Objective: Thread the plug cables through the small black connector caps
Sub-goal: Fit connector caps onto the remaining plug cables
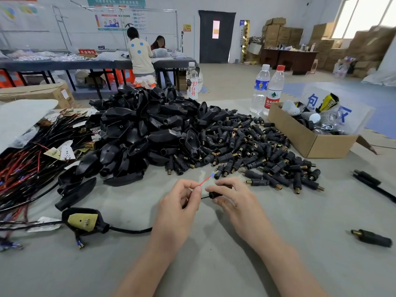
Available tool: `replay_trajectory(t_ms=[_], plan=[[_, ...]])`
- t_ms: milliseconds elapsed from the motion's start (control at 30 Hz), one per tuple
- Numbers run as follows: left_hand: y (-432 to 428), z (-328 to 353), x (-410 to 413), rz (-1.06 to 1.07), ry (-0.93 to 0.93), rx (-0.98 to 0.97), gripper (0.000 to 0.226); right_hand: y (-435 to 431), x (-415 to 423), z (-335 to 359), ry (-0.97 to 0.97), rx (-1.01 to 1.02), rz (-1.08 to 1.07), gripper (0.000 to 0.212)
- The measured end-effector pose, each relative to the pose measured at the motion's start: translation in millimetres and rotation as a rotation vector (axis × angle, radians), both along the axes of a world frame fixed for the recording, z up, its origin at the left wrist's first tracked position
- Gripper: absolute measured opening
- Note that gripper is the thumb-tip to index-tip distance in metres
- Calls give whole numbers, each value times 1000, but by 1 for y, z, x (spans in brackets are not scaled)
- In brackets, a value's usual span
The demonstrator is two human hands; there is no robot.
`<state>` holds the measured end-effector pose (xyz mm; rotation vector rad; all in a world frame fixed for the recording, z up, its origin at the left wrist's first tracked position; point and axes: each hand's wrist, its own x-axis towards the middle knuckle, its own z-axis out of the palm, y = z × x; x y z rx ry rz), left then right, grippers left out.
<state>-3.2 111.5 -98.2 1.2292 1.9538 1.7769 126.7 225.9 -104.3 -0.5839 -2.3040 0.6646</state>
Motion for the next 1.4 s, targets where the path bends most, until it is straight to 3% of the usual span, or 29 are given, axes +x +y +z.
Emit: replay_trajectory(t_ms=[267,433,567,833,1000,1233,1400], plan=[[-1,3,4,81,150,-26,14,-5,-3,2,2,-99,68,33],[-4,14,5,-14,-70,56,16,-5,0,6,-70,-46,49,31],[-11,26,0,-153,-230,46,44,-3,1,4,-53,-61,20,28],[-11,22,-7,-163,-386,-30,32,-6,1,6,-9,-184,84,33],[-14,19,-17,-224,-470,46,28,-7,0,5,-58,-188,103,34],[-14,14,-18,-280,-438,8,30,-5,0,3,-65,-140,60,37],[-10,12,-20,-281,-466,-14,50,-6,0,3,-43,-141,39,34]])
